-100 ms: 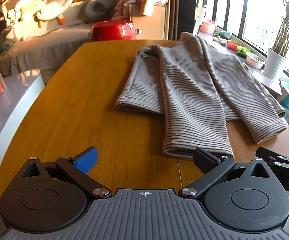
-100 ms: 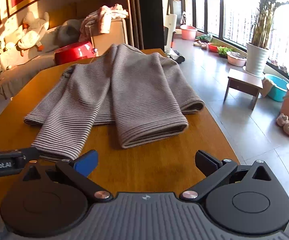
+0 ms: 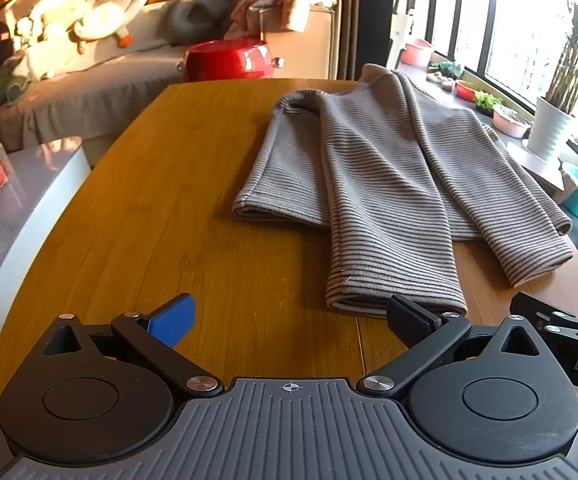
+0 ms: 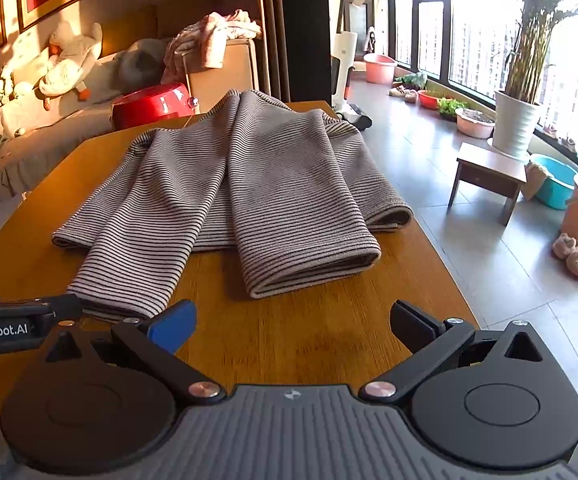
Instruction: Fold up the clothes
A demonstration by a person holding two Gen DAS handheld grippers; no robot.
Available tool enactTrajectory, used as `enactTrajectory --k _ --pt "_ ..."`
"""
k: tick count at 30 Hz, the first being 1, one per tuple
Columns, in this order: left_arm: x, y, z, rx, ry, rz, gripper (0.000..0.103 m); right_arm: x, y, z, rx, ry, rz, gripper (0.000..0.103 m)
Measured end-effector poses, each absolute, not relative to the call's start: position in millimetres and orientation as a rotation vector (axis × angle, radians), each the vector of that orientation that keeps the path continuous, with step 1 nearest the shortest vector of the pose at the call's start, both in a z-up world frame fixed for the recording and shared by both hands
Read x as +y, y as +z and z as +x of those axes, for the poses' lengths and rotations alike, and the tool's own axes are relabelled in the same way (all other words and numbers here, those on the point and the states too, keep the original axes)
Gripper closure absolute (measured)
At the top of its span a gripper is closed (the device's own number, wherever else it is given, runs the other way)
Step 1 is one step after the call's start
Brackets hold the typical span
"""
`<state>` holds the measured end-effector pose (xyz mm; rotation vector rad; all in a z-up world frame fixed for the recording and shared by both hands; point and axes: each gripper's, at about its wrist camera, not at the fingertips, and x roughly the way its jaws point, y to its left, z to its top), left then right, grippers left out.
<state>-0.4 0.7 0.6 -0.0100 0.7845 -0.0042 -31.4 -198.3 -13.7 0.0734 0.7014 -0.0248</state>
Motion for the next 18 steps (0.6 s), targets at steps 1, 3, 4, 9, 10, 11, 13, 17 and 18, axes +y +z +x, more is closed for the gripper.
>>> enactTrajectory --k 1,3,4,9,10,11,13,17,18 --pt "0.9 0.8 -0.6 0.787 -0.005 -0.011 0.000 -198.5 -14.0 -31.6 0.704 -0.030 0.076 0.000" --pt "1.3 1.1 -0.8 0.791 -0.007 -0.013 0.000 -198.9 -15.1 -31.8 0.712 -0.040 0.082 0.000" --pt "1.5 1.3 -0.9 0.793 -0.008 -0.015 0.000 -197.2 -14.8 -33.0 0.707 -0.041 0.076 0.000" --pt "-1.0 0.2 -3.7 0.795 -0.012 -0.011 0.000 -196.9 -12.2 -27.0 0.721 -0.030 0.062 0.000" --pt "-1.1 0.2 -4.4 0.796 -0.012 -0.010 0.000 -196.1 -12.0 -26.9 0.717 -0.030 0.057 0.000" --pt "-1.1 0.2 -5.2 0.797 -0.013 -0.010 0.000 -196.0 -12.6 -28.5 0.709 -0.031 0.056 0.000" --pt "-1.9 -0.3 -6.0 0.802 -0.014 -0.010 0.000 -195.9 -13.5 -28.4 0.704 -0.032 0.053 0.000" --pt "-1.5 -0.5 -5.2 0.813 -0.017 -0.014 0.000 -196.0 -14.1 -29.9 0.697 -0.033 0.054 0.000" --pt "-1.4 -0.8 -4.2 0.815 -0.017 -0.015 0.000 -196.3 -14.0 -29.7 0.698 -0.034 0.054 0.000"
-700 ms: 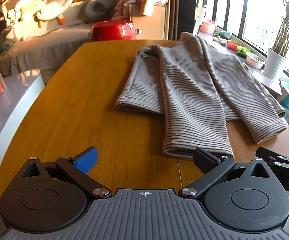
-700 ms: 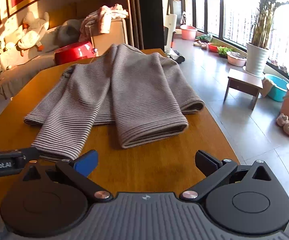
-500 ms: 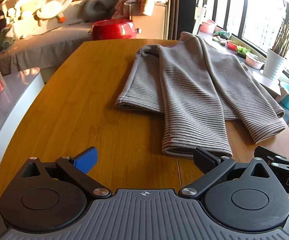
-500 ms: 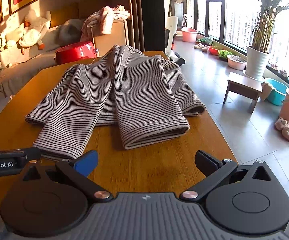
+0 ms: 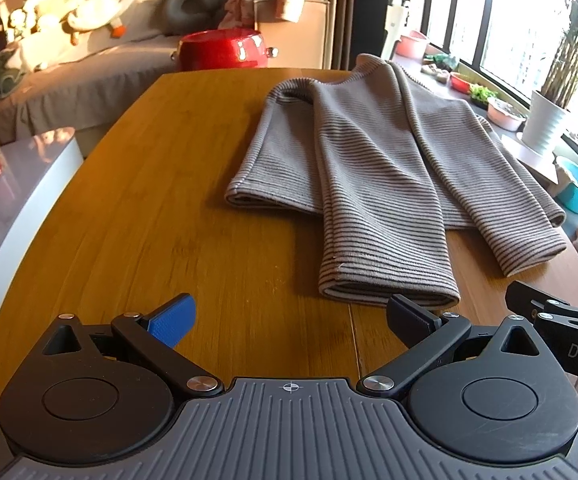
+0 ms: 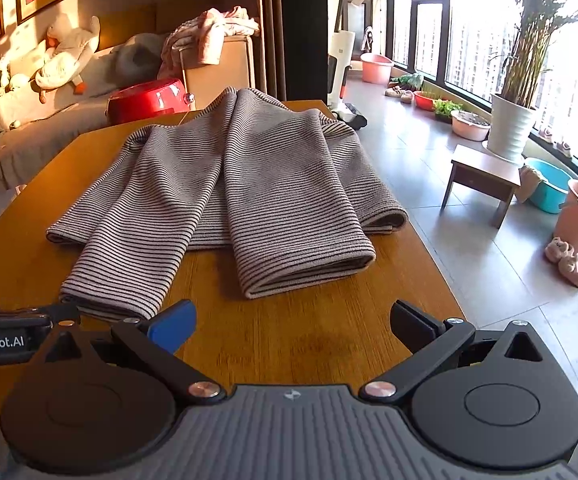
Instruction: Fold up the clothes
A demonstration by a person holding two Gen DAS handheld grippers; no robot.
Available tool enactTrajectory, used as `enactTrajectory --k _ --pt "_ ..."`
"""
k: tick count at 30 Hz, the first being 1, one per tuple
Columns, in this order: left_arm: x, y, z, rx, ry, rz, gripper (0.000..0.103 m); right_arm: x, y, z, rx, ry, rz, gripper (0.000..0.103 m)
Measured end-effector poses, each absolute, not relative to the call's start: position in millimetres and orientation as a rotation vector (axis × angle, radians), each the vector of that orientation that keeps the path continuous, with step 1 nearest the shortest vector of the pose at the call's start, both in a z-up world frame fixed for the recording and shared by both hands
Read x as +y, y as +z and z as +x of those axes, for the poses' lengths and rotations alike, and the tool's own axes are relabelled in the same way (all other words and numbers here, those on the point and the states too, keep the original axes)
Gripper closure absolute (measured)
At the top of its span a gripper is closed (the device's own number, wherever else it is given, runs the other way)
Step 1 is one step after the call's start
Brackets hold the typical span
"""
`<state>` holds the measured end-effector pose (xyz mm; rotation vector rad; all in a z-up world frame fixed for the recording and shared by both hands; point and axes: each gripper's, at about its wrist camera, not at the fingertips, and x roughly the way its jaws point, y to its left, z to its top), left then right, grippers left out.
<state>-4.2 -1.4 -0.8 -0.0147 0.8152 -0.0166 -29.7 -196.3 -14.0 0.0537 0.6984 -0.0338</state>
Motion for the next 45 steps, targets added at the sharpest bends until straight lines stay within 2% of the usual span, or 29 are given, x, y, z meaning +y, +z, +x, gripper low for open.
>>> enactTrajectory --k 45 --pt "-0.5 -3.6 -4.4 0.829 -0.019 -0.021 0.000 -194.8 -15.9 -28.9 0.724 -0.037 0.043 0.000"
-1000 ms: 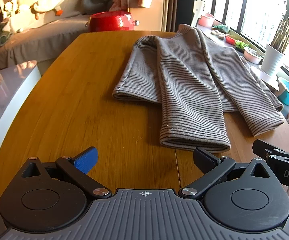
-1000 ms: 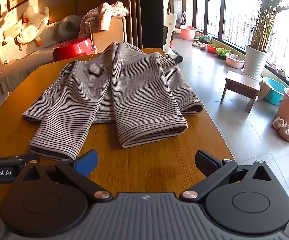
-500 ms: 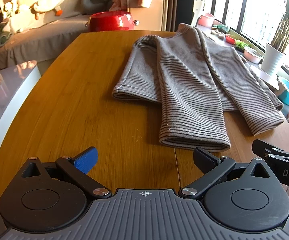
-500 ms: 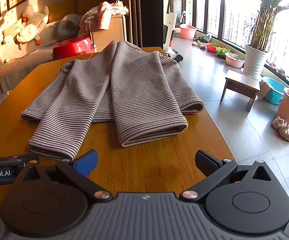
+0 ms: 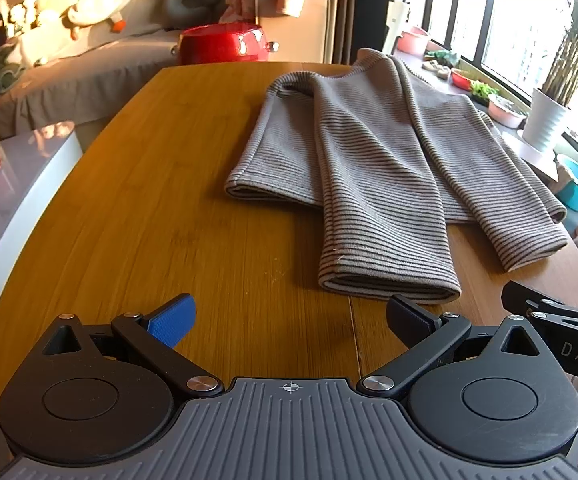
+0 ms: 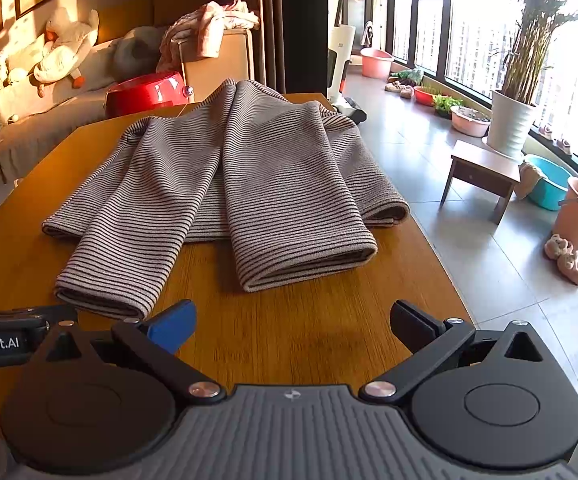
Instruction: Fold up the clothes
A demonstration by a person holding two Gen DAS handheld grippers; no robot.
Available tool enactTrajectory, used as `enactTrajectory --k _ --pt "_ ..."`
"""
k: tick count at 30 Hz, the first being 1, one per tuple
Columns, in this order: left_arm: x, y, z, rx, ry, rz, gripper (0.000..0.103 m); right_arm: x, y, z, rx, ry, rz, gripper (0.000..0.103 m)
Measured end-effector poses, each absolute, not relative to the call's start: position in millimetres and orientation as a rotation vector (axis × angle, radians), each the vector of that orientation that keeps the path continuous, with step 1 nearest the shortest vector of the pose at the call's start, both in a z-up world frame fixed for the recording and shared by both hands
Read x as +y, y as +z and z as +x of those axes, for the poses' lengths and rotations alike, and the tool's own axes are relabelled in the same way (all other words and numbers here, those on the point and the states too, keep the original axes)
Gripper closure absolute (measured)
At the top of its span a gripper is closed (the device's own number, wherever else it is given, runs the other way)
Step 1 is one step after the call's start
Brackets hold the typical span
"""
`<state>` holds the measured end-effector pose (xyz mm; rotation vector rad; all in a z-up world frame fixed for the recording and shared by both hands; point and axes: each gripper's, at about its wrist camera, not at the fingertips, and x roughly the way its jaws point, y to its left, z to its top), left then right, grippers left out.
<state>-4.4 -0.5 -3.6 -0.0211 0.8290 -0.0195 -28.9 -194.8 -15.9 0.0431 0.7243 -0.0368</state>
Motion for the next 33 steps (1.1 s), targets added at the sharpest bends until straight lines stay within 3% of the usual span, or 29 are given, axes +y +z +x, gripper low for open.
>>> enactTrajectory --k 33 --pt "1.0 -4.8 -4.7 0.834 -0.017 -0.022 0.000 -195.8 -21.0 -25.6 0.746 -0.041 0.047 0.000"
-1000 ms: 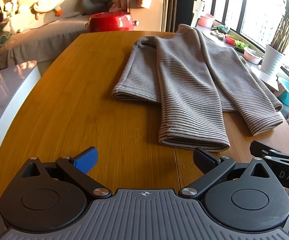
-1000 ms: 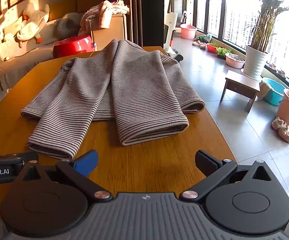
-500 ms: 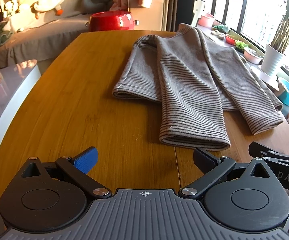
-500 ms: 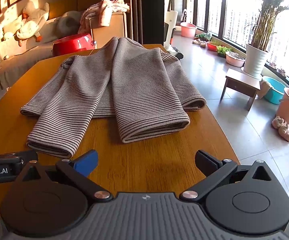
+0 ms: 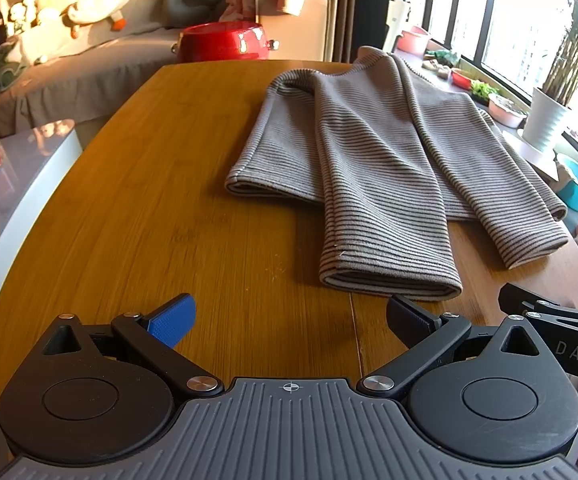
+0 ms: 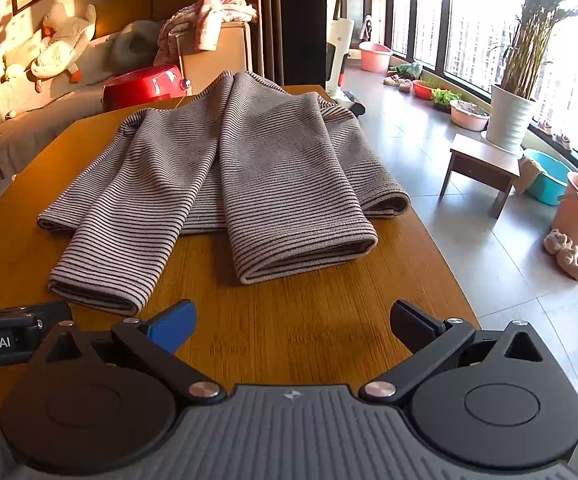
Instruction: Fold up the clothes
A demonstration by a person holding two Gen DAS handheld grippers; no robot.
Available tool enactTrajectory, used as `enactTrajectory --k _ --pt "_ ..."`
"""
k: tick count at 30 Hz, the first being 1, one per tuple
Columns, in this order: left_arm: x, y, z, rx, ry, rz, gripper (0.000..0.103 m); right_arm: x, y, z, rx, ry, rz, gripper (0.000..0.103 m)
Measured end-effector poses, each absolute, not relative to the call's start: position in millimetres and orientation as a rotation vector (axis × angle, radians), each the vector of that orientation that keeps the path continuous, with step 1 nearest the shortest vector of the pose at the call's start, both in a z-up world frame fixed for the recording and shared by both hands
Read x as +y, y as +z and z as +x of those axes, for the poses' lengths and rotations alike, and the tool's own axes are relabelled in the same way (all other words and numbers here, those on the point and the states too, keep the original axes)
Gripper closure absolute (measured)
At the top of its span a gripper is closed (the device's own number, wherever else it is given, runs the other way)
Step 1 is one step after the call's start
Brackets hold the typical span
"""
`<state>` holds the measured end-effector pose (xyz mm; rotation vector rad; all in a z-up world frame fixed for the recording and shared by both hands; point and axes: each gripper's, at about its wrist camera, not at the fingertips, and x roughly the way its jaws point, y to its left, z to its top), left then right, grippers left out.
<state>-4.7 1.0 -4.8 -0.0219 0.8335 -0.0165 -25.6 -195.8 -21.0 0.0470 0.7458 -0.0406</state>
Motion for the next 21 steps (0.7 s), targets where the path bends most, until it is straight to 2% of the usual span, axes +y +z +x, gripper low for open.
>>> enactTrajectory --k 21 --pt "6.9 -5.0 3.1 0.829 -0.016 -0.033 0.000 -195.7 -24.6 -19.5 0.753 -0.035 0.037 0.000"
